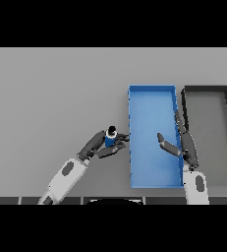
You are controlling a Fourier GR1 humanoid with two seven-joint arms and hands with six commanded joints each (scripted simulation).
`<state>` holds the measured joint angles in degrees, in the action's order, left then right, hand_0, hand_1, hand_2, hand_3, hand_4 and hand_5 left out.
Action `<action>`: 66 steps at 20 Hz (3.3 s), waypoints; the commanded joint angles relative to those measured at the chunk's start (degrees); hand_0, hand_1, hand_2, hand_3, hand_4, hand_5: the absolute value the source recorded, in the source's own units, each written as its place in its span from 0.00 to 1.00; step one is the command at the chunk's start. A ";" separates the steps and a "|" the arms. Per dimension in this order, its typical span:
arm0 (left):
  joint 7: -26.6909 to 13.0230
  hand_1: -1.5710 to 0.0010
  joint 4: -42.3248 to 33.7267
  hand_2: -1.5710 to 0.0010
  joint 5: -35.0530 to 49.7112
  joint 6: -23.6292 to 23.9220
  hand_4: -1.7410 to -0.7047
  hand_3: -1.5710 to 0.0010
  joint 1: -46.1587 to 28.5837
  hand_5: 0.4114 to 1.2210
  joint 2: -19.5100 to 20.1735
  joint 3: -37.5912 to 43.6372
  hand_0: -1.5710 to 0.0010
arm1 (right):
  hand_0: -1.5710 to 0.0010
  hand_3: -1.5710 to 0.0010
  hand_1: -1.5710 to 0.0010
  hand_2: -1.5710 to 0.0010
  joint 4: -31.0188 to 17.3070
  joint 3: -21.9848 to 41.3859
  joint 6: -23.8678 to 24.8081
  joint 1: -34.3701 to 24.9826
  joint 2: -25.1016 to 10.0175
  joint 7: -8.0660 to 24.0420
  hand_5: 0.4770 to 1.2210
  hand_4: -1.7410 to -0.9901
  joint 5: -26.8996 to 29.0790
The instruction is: Pick up the blue pipe and place it into the blue bin.
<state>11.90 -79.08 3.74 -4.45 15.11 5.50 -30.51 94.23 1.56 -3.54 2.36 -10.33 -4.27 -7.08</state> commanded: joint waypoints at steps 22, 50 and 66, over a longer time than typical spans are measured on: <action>-7.78 0.00 -7.36 0.00 -2.54 -5.59 0.26 0.00 2.35 1.00 -2.58 0.63 0.00 | 1.00 1.00 0.99 0.96 8.20 0.29 -1.26 7.38 2.29 -6.29 0.22 0.72 5.01; -9.45 0.00 -7.22 0.00 -6.71 -11.85 0.26 0.00 1.45 1.00 -6.17 5.07 0.00 | 0.98 0.99 0.96 0.93 10.53 15.89 -24.65 -32.49 -4.59 25.42 0.04 0.73 25.25; -10.75 0.00 -7.88 0.00 -5.68 -15.22 0.02 0.09 0.66 1.00 -8.76 7.97 0.00 | 0.05 0.09 0.05 0.05 8.32 20.18 -23.87 -34.05 -0.78 21.98 0.84 0.05 24.43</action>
<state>1.22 -86.94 -1.98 -19.74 15.75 -3.25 -22.52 102.56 21.74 -27.45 -31.69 -11.11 17.82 17.51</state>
